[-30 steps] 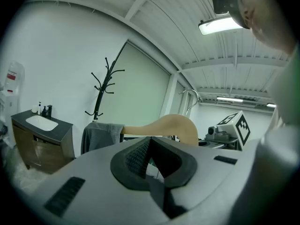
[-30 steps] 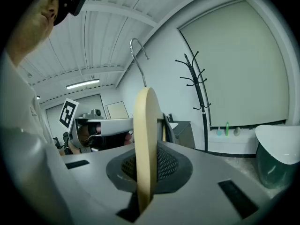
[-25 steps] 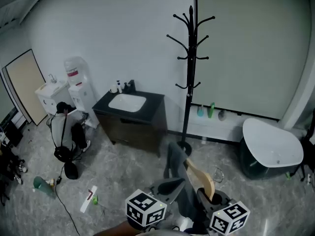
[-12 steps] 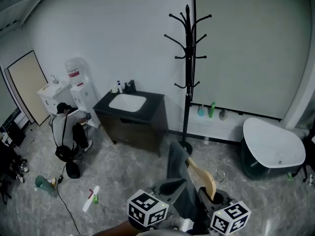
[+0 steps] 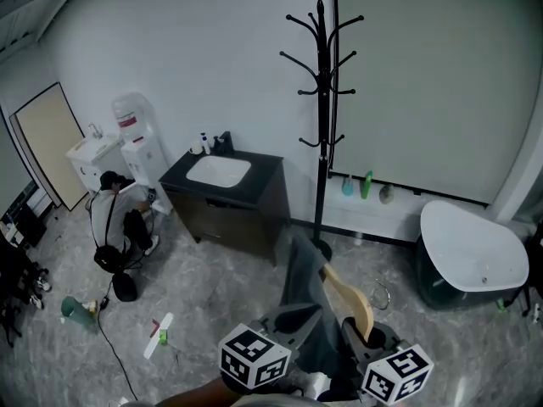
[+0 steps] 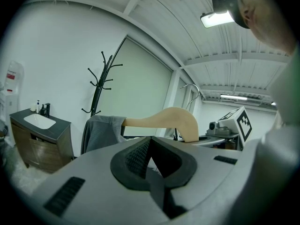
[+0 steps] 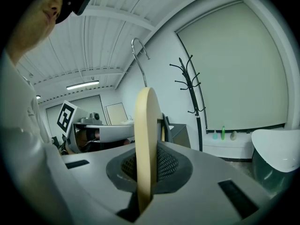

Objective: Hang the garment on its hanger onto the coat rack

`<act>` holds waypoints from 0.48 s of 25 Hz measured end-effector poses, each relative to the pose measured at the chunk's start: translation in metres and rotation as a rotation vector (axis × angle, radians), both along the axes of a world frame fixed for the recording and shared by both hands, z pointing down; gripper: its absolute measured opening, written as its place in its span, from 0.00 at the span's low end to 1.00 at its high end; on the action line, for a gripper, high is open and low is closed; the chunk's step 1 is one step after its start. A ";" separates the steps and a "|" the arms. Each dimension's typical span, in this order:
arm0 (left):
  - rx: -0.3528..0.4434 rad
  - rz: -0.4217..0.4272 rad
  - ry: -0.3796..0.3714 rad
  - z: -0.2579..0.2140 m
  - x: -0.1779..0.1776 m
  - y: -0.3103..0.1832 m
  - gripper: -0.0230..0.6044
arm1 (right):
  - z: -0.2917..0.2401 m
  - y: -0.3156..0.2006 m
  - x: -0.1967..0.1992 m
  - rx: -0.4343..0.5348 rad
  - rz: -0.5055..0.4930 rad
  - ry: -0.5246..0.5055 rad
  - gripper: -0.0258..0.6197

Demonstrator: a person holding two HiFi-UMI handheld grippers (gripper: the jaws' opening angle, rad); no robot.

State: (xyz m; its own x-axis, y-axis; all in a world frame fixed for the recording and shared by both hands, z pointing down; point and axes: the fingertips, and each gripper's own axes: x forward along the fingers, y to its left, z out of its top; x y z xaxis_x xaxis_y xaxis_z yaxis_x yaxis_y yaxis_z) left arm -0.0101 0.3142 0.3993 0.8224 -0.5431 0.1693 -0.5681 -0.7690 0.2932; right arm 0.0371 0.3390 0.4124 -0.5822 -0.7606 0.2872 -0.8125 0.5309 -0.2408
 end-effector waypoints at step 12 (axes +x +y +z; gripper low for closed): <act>0.003 0.057 0.023 0.009 0.022 -0.107 0.04 | 0.005 -0.099 0.029 -0.006 0.092 0.028 0.07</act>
State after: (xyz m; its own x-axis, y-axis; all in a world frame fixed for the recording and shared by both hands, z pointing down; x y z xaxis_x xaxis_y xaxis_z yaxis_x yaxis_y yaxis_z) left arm 0.0123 0.2068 0.4085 0.8556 -0.4961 0.1480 -0.5167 -0.8007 0.3032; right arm 0.0656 0.2399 0.4173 -0.5019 -0.8087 0.3067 -0.8640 0.4526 -0.2204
